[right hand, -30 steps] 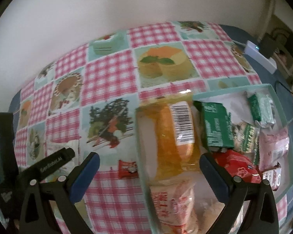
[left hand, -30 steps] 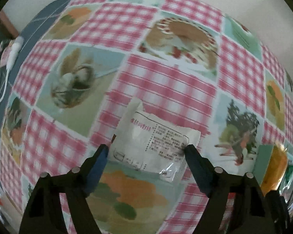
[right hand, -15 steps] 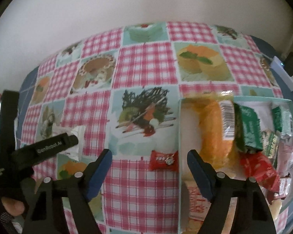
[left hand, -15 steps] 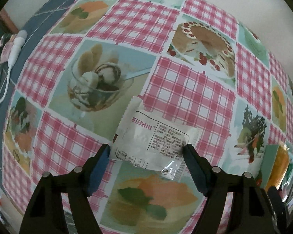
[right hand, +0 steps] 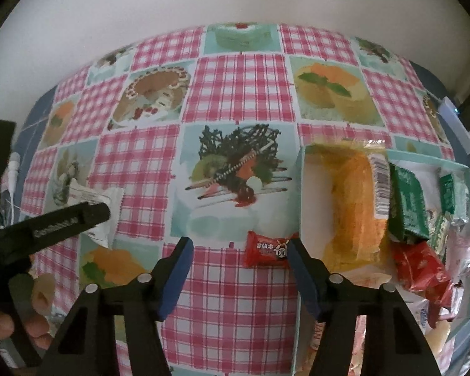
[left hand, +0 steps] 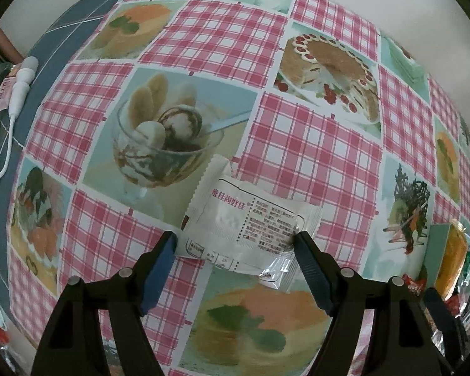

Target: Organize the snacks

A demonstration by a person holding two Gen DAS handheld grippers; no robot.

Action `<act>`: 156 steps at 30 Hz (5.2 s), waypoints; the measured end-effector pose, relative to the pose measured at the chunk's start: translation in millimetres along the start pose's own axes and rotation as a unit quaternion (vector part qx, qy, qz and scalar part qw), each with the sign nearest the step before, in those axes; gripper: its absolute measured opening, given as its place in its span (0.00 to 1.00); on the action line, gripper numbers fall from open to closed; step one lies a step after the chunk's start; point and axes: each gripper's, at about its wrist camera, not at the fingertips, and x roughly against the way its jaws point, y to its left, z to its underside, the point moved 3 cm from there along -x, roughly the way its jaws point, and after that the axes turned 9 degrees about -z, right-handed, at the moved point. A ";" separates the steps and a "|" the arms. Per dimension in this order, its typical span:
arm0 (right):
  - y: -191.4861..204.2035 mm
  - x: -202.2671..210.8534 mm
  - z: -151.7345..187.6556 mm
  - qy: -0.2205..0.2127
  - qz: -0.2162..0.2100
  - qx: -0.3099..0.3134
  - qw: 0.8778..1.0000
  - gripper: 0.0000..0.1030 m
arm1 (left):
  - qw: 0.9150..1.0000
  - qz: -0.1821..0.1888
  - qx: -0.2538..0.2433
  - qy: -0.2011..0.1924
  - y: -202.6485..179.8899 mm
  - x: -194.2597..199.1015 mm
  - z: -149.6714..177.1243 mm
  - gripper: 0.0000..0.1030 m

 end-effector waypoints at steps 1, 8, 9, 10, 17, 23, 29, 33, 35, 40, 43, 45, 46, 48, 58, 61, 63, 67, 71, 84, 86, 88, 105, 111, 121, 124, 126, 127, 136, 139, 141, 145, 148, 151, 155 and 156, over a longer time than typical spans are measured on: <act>-1.9 -2.2 1.4 0.003 0.003 -0.003 1.000 0.62 | 1.000 0.001 0.001 0.000 1.9 0.4 0.9 0.76; 1.8 -13.0 3.1 0.014 -0.014 -0.012 1.000 0.58 | 1.000 0.001 0.002 0.000 2.7 3.2 1.8 0.76; 2.3 -15.2 3.3 0.017 -0.017 -0.015 1.000 0.58 | 1.000 0.001 0.002 0.000 3.8 3.4 1.5 0.76; 2.6 -17.3 3.8 0.019 -0.017 -0.017 1.000 0.57 | 1.000 0.001 0.003 0.000 2.8 4.5 2.2 0.76; 2.8 -20.4 4.7 0.012 -0.015 -0.033 0.999 0.54 | 1.000 0.000 0.004 -0.001 6.9 1.0 0.6 0.76; -5.1 -18.5 0.9 0.004 -0.024 -0.057 0.998 0.54 | 1.000 0.000 0.003 -0.001 4.6 1.8 1.4 0.76; -2.3 -18.5 -5.4 -0.007 -0.016 -0.048 0.999 0.54 | 1.000 -0.002 0.003 -0.002 8.9 -0.7 -0.2 0.76; 1.4 -27.6 -2.5 -0.008 0.001 -0.044 0.999 0.51 | 1.000 -0.006 0.001 -0.004 13.4 -5.2 -2.1 0.76; 2.7 -29.3 -3.5 -0.010 0.008 -0.039 0.999 0.44 | 1.000 -0.008 0.000 -0.006 15.1 -9.4 -4.0 0.76; 4.2 -30.0 -5.2 -0.015 0.009 -0.038 0.999 0.30 | 1.000 -0.013 -0.002 -0.010 7.2 0.9 -1.7 0.75; 2.8 -28.7 -4.4 -0.013 0.006 -0.037 0.999 0.30 | 1.000 -0.013 0.002 -0.013 6.5 2.9 -0.8 0.73; 1.0 -27.0 -3.7 -0.013 0.006 -0.037 0.999 0.27 | 1.000 -0.013 0.004 -0.016 5.4 2.1 -2.1 0.71; 0.5 -25.7 -3.0 -0.014 0.006 -0.038 0.999 0.26 | 1.000 -0.012 0.006 -0.018 7.0 4.4 -2.2 0.69; 0.9 -25.1 -2.9 -0.014 0.006 -0.039 0.999 0.26 | 1.000 -0.010 0.010 -0.020 10.8 5.1 -4.0 0.68; 0.9 -11.7 -5.8 -0.022 -0.001 -0.041 0.999 0.25 | 1.000 -0.012 0.013 -0.022 17.4 10.9 -4.7 0.65; 0.4 -6.0 -7.4 -0.025 -0.004 -0.041 0.999 0.25 | 0.999 -0.016 0.015 -0.025 19.3 14.2 -5.8 0.64; -1.0 -1.7 -7.6 -0.026 -0.006 -0.042 0.999 0.25 | 0.999 -0.015 0.016 -0.027 20.1 17.7 -4.6 0.63; -4.4 8.8 -6.8 -0.028 -0.008 -0.045 0.999 0.25 | 0.999 -0.001 0.017 -0.029 20.3 26.7 -1.9 0.50; -8.6 22.7 -2.8 -0.033 -0.010 -0.047 0.998 0.25 | 0.999 -0.002 0.010 -0.036 19.9 35.6 2.4 0.44; -26.1 35.8 -3.0 -0.038 -0.038 -0.083 0.995 0.25 | 0.999 0.034 0.031 -0.024 29.2 39.0 -1.5 0.35; -27.6 34.8 -3.4 -0.036 -0.046 -0.090 0.994 0.25 | 0.997 0.055 0.035 -0.028 28.7 44.4 -2.4 0.30; -28.6 34.9 -3.6 -0.037 -0.052 -0.094 0.994 0.25 | 0.997 0.063 0.035 -0.038 27.4 52.6 -3.4 0.25; -41.7 43.5 -4.5 -0.044 -0.064 -0.115 0.990 0.25 | 0.992 0.000 -0.025 -0.120 -2.1 110.9 -5.3 0.10; -50.0 46.4 -4.1 -0.045 -0.064 -0.124 0.989 0.25 | 0.993 0.056 -0.048 -0.097 -24.3 107.3 -1.3 0.09; -55.3 47.6 -3.8 -0.044 -0.068 -0.131 0.988 0.25 | 0.997 0.030 0.022 -0.067 9.5 67.7 -12.5 0.66; -56.4 45.5 -4.0 -0.042 -0.069 -0.133 0.988 0.25 | 0.997 0.010 0.038 -0.065 17.0 53.7 -18.3 0.66; -57.5 43.7 -4.2 -0.041 -0.070 -0.136 0.987 0.25 | 0.997 -0.013 0.037 -0.067 16.6 44.4 -20.7 0.67; -58.3 42.4 -4.5 -0.040 -0.070 -0.138 0.987 0.25 | 0.997 -0.013 0.036 -0.064 16.0 40.3 -22.1 0.68; -59.9 31.7 -6.1 -0.033 -0.072 -0.142 0.987 0.25 | 0.996 -0.048 0.017 -0.075 -7.0 18.6 -24.6 0.73; -60.5 30.2 -6.6 -0.032 -0.072 -0.144 0.986 0.25 | 0.995 -0.057 0.016 -0.076 -10.2 18.4 -24.9 0.65; -60.6 29.5 -7.1 -0.031 -0.072 -0.144 0.986 0.25 | 0.995 -0.062 0.012 -0.078 -11.1 20.9 -24.6 0.57; -58.9 31.2 -7.3 -0.031 -0.072 -0.140 0.987 0.25 | 0.996 -0.050 0.010 -0.073 -15.1 23.6 -24.8 0.54; -58.2 36.8 -7.5 -0.035 -0.071 -0.135 0.988 0.25 | 0.996 -0.044 0.014 -0.070 -11.9 30.1 -20.3 0.54; -57.5 46.9 -6.7 -0.042 -0.069 -0.130 0.988 0.25 | 0.997 -0.035 0.015 -0.072 -15.3 41.6 -15.8 0.41; -59.7 61.3 -3.3 -0.050 -0.066 -0.123 0.989 0.25 | 0.996 -0.031 0.002 -0.086 -19.3 63.3 -1.4 0.17; -60.8 65.0 -1.8 -0.052 -0.065 -0.122 0.989 0.25 | 0.995 -0.033 -0.003 -0.091 -20.3 67.8 4.4 0.17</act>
